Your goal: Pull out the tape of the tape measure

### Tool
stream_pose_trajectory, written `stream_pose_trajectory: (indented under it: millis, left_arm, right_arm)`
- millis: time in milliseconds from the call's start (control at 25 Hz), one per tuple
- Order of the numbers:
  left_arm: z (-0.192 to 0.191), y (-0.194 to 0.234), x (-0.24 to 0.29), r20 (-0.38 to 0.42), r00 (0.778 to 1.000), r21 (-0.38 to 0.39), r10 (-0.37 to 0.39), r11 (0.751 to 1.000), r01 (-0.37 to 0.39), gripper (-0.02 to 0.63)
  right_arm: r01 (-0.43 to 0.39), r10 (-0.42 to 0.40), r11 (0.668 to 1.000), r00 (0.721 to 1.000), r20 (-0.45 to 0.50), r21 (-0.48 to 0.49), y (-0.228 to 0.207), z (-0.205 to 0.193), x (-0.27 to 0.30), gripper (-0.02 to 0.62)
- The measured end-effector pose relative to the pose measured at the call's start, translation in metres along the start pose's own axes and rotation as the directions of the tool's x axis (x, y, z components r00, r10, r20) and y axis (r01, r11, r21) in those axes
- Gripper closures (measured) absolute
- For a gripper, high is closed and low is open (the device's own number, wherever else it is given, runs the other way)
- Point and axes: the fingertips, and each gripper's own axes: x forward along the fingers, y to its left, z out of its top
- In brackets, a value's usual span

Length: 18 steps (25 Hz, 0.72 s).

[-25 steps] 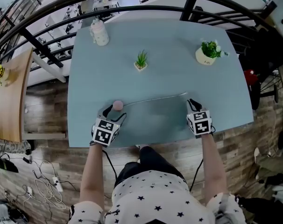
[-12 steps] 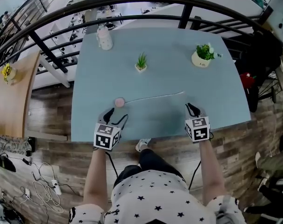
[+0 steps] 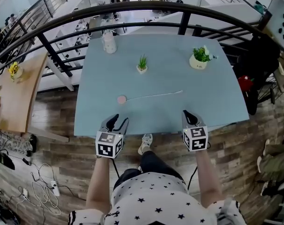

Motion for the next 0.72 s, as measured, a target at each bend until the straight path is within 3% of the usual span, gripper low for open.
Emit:
stream_pose_trajectory:
  millis: [440, 720]
  left_arm:
    - [-0.007, -0.030, -0.055, 0.065, 0.996, -0.004, 0.064, 0.998, -0.064, 0.545]
    - [-0.010, -0.044, -0.083, 0.093, 0.992, -0.036, 0.083, 0.996, -0.080, 0.578]
  right_arm:
    - [-0.050, 0.047, 0.999, 0.992, 0.118, 0.022, 0.044, 0.020, -0.063, 0.588]
    - [-0.074, 0.066, 0.996, 0.984, 0.163, 0.040, 0.067, 0.024, -0.091, 0.588]
